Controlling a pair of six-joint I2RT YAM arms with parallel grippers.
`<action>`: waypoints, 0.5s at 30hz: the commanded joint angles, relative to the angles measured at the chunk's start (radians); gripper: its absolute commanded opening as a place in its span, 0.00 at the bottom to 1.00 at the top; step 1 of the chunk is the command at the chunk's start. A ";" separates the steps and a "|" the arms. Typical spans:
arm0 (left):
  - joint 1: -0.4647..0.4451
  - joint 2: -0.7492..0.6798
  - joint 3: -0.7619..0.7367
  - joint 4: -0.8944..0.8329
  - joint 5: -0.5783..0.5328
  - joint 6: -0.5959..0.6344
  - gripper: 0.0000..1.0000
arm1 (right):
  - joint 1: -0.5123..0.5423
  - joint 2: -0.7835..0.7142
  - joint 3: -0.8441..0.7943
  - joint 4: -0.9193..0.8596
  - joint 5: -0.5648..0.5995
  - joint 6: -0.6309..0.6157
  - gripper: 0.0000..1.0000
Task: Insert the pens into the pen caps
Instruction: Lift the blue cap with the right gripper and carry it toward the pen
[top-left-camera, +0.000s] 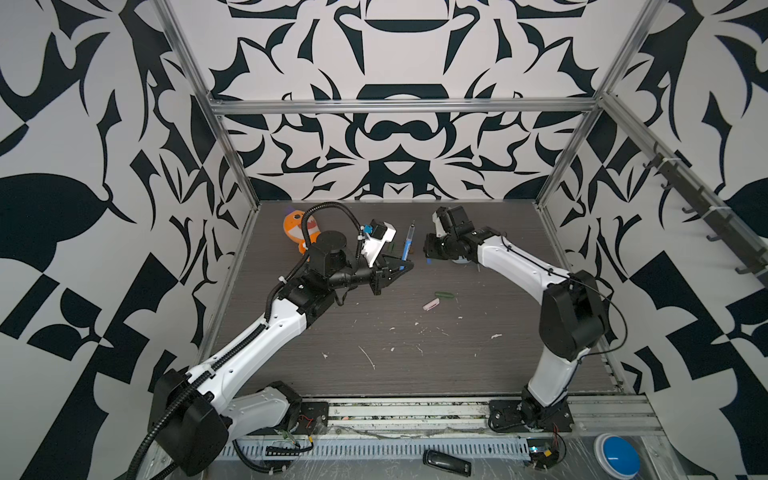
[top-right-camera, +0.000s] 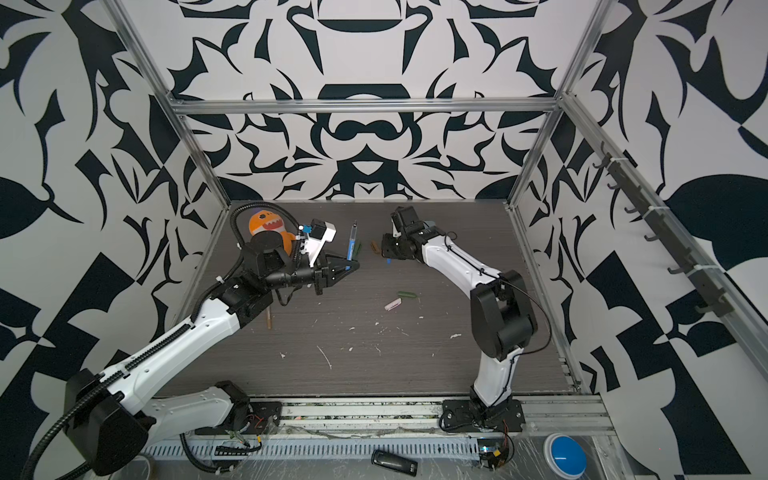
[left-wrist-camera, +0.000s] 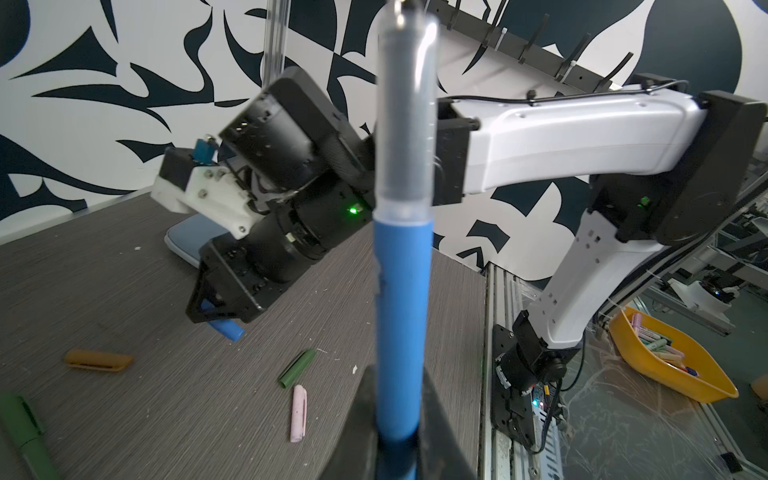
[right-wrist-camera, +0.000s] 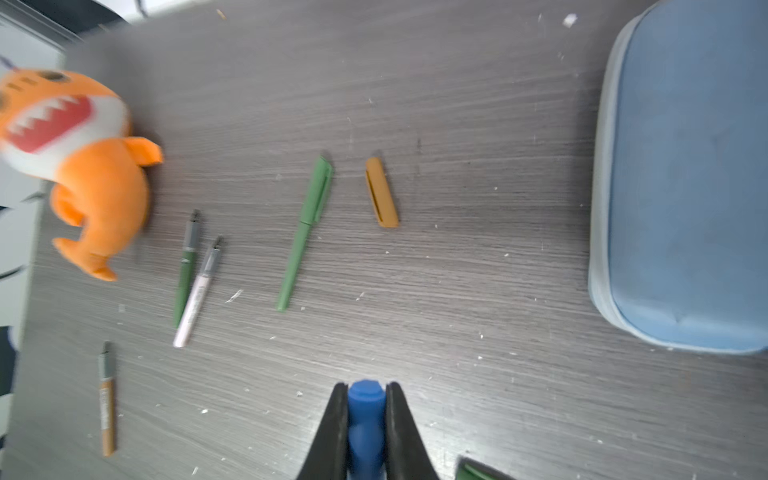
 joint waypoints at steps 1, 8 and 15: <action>-0.008 0.001 -0.017 0.026 -0.002 0.008 0.00 | 0.012 -0.164 -0.113 0.171 -0.016 0.058 0.02; -0.024 -0.001 -0.018 0.026 -0.008 0.013 0.00 | 0.068 -0.460 -0.313 0.376 -0.001 0.105 0.01; -0.034 0.001 -0.021 0.027 -0.014 0.017 0.00 | 0.142 -0.589 -0.298 0.432 0.069 0.079 0.00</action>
